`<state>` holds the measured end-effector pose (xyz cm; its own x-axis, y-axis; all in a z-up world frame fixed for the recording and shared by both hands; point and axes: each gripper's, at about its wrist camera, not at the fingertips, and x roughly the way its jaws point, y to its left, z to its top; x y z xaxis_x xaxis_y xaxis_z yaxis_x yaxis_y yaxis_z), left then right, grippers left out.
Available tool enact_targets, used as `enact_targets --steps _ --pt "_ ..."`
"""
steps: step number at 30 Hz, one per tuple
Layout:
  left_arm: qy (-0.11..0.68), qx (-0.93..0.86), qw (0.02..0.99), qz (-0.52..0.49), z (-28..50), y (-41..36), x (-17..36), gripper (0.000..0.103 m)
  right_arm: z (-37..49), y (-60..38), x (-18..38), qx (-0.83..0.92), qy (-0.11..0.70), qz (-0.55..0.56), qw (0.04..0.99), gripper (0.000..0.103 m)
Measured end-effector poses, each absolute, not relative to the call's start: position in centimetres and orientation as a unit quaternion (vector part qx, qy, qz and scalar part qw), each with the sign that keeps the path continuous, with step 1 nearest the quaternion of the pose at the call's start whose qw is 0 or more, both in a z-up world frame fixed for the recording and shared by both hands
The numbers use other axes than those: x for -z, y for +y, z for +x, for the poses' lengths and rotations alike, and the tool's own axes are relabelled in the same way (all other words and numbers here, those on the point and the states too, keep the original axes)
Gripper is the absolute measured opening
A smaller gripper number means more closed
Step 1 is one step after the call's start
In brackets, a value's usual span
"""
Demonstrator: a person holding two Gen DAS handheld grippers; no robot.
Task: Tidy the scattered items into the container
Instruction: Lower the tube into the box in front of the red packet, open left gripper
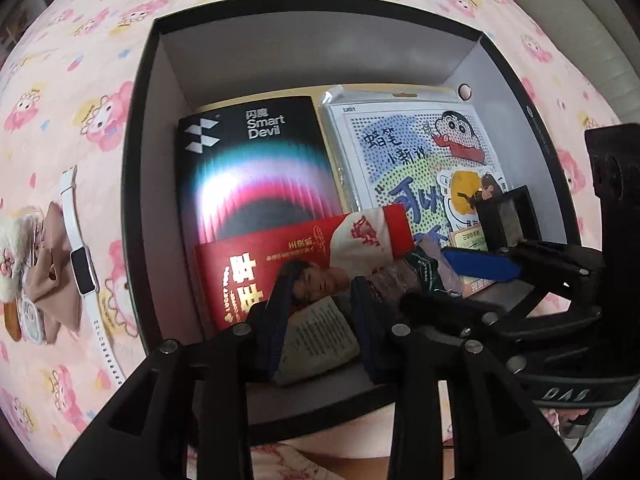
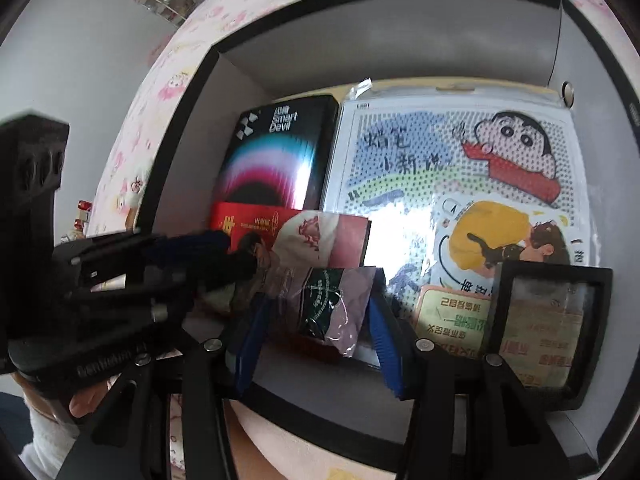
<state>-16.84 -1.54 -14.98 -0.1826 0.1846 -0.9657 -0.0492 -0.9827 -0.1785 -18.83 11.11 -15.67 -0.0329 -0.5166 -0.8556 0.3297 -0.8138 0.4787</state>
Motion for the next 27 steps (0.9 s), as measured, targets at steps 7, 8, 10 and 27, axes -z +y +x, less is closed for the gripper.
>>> enact_targets --steps 7,8,10,27 --pt "-0.088 -0.785 0.079 -0.608 -16.3 -2.1 13.6 0.031 -18.4 11.5 14.6 0.762 -0.052 0.594 0.251 0.047" --pt "-0.087 -0.785 0.078 -0.609 -16.3 -1.9 13.5 0.031 -18.3 11.3 14.7 0.764 -0.044 0.595 0.246 0.047" --pt "-0.082 -0.783 0.078 -0.612 -15.6 -1.9 13.3 0.031 -18.1 10.8 15.4 0.754 -0.037 0.607 0.248 0.046" --pt "-0.086 -0.788 0.094 -0.602 -16.0 -0.9 13.4 0.043 -16.5 10.2 14.8 0.785 0.009 0.58 0.218 0.045"
